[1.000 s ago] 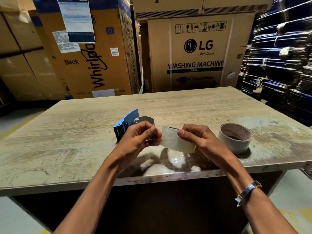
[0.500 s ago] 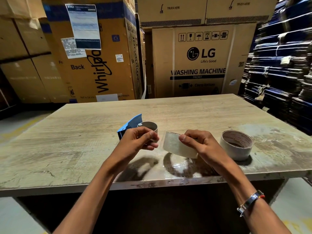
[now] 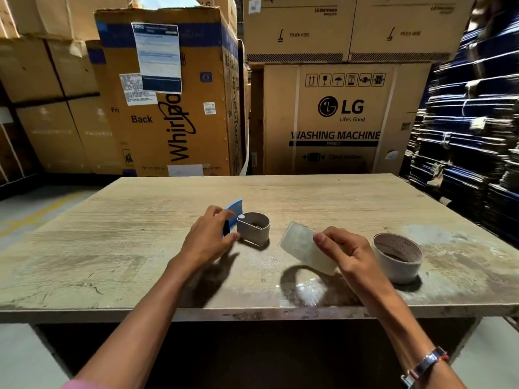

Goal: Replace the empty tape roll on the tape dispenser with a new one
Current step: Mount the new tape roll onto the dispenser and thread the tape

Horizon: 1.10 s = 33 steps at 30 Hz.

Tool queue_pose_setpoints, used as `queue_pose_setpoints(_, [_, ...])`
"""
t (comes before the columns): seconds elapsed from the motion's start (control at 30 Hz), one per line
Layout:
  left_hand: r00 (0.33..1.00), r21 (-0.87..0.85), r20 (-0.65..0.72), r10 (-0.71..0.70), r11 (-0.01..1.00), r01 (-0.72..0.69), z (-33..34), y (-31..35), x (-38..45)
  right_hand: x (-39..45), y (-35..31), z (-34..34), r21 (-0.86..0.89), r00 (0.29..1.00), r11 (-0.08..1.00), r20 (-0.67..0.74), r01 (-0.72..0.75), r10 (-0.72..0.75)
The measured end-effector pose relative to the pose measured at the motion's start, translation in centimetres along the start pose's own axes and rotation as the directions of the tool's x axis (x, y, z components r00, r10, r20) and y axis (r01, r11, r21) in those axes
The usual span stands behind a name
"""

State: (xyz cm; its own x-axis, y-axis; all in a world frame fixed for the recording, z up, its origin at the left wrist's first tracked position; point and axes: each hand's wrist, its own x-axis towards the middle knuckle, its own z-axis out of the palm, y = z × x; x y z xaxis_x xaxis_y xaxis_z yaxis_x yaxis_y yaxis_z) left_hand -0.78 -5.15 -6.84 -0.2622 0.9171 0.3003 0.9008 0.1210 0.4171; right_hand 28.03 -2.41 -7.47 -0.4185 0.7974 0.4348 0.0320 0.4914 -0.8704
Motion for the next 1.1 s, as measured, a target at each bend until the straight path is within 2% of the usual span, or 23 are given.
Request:
queue_pose_setpoints(0.17, [0.991,-0.054,-0.119,0.055,0.997,-0.062,0.9,0.4,-2.6,-0.1,0.3,0.5,-0.034,0.996,0.999,-0.08,0.02,-0.023])
queue_pose_setpoints(0.3, [0.98,-0.092,-0.182,0.075,0.991,-0.093,1.4,1.1,-5.2,-0.2,0.4,1.2,-0.035,0.996,0.999,-0.08,0.023,-0.026])
queue_pose_setpoints(0.57, [0.975,-0.16,-0.171,0.139,0.973,-0.166,1.0,2.7,-9.5,-0.4,-0.7,1.9,-0.098,0.991,0.991,-0.091,0.094,-0.103])
queue_pose_setpoints(0.77, [0.974,-0.247,-0.143,0.175,0.947,-0.207,0.8,3.0,-11.1,0.3,-1.4,3.6,-0.277,0.979,0.946,-0.065,0.17,-0.195])
queue_pose_setpoints(0.83, [0.973,-0.284,-0.138,0.187,0.933,-0.219,0.7,2.8,-11.3,0.6,-1.3,4.4,-0.353,0.961,0.905,-0.051,0.236,-0.271])
queue_pose_setpoints(0.97, [0.964,-0.302,-0.168,0.204,0.92,-0.248,0.9,2.5,-11.5,1.2,-0.2,5.5,-0.596,0.878,0.692,0.046,0.407,-0.476])
queue_pose_setpoints(1.1, [0.961,-0.383,-0.203,0.19,0.888,-0.257,1.3,2.3,-11.9,1.2,0.6,6.1,-0.651,0.877,0.66,0.015,0.374,-0.481])
